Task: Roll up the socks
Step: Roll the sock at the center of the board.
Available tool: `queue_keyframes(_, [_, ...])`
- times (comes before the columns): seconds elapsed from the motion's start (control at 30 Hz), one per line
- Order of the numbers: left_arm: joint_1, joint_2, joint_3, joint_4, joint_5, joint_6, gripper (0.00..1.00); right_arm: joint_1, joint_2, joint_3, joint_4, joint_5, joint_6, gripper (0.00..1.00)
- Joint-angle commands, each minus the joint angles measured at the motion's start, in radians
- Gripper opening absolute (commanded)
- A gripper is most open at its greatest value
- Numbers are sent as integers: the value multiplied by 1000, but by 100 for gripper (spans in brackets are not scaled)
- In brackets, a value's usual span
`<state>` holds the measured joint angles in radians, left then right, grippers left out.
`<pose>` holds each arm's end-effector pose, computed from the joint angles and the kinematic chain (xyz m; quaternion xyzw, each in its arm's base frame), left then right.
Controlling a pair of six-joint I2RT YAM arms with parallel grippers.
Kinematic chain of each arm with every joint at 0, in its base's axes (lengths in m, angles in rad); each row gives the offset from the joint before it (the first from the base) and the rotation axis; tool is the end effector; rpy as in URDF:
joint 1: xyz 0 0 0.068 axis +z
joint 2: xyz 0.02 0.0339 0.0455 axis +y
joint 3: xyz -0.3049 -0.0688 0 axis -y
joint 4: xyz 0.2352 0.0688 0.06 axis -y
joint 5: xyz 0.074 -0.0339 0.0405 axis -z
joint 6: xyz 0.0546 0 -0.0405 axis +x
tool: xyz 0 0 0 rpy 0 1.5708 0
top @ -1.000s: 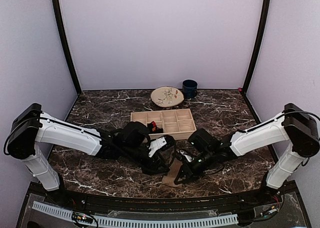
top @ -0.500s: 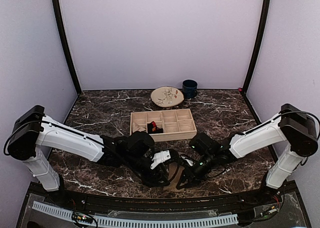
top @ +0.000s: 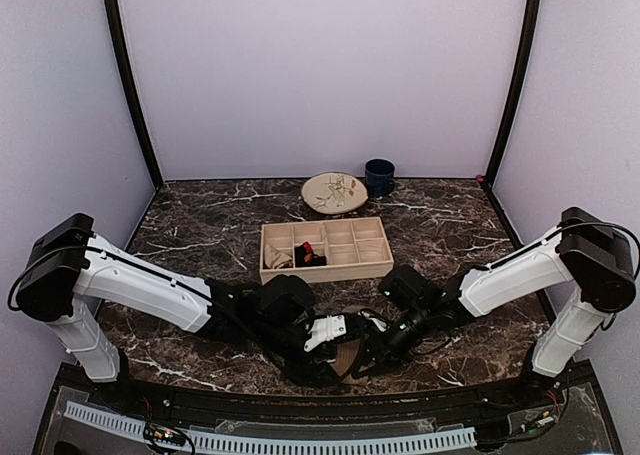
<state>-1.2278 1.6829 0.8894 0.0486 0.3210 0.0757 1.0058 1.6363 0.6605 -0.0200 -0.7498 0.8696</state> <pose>0.1029 -0.3395 0.2056 0.5994 0.6799 -0.3385 0.2525 0.1203 0.2593 0.1610 0.1643 -0.8832 -0.4205 0.1270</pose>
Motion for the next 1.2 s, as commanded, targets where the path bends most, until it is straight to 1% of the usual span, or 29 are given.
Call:
queue_keyframes(0.0, [-29,7,-24,13,-65,44,61,-4,15,-16,40,-27,10,8])
queue_keyframes(0.23, [-60,39,-35,41,-120,64,56,-4,10,-31,65,-43,28,8])
queue_keyframes(0.57, [-72,78,-26,88,-144,98,51,-4,4,-46,75,-65,37,8])
queue_keyframes(0.73, [-77,101,-6,99,-142,110,46,-4,11,-48,79,-76,36,8])
queue_keyframes(0.9, [-78,106,-4,105,-121,110,46,-4,30,-38,81,-80,32,8])
queue_keyframes(1.03, [-78,104,-4,111,-129,111,49,-4,50,-28,93,-85,32,8])
queue_keyframes(1.17, [-78,104,5,108,-97,111,50,-7,62,-22,93,-83,28,8])
